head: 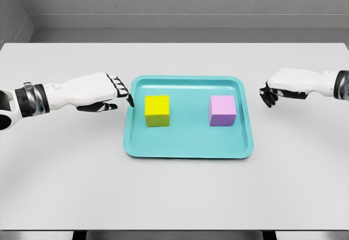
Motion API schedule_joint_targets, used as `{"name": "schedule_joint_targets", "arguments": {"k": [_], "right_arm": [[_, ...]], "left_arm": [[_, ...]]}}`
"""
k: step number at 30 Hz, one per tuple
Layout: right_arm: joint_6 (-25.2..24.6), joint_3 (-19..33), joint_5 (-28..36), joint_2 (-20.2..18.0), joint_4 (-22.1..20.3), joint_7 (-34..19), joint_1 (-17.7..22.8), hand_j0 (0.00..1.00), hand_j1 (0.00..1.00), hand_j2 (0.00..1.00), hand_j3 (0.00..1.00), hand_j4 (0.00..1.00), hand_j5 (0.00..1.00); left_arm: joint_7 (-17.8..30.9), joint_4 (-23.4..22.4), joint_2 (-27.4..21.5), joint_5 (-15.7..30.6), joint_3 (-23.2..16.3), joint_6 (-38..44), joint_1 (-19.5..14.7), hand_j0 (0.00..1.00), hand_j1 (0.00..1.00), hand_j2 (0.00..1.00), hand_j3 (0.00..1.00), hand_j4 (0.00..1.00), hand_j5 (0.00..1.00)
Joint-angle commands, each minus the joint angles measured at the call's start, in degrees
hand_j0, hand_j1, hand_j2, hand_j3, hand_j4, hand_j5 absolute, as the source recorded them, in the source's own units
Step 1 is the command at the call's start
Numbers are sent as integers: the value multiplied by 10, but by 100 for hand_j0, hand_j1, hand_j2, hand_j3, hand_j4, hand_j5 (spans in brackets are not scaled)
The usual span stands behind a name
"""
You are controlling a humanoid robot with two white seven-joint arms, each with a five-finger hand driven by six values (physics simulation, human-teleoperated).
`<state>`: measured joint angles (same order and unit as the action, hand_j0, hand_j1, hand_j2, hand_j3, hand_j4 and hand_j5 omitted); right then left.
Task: Push two cubes
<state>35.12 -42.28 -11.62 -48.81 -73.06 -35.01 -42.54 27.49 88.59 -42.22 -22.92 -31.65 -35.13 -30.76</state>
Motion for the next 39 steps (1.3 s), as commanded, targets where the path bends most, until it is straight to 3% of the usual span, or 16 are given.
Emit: {"name": "schedule_joint_targets", "arguments": {"k": [1, 12, 39], "right_arm": [[-1, -29, -17, 7, -4, 0, -2, 10, 10, 10, 10, 10, 10], [-1, -129, -30, 27, -4, 0, -58, 10, 10, 10, 10, 10, 10], [-1, -161, -37, 58, 5, 0, -73, 10, 10, 10, 10, 10, 10]], "left_arm": [[-1, 11, -1, 4, 0, 1, 0, 60, 60, 60, 60, 60, 60], [1, -62, 25, 0, -17, 1, -4, 60, 60, 60, 60, 60, 60], [1, -73, 43, 0, -26, 1, -20, 59, 59, 59, 59, 59, 59]]}}
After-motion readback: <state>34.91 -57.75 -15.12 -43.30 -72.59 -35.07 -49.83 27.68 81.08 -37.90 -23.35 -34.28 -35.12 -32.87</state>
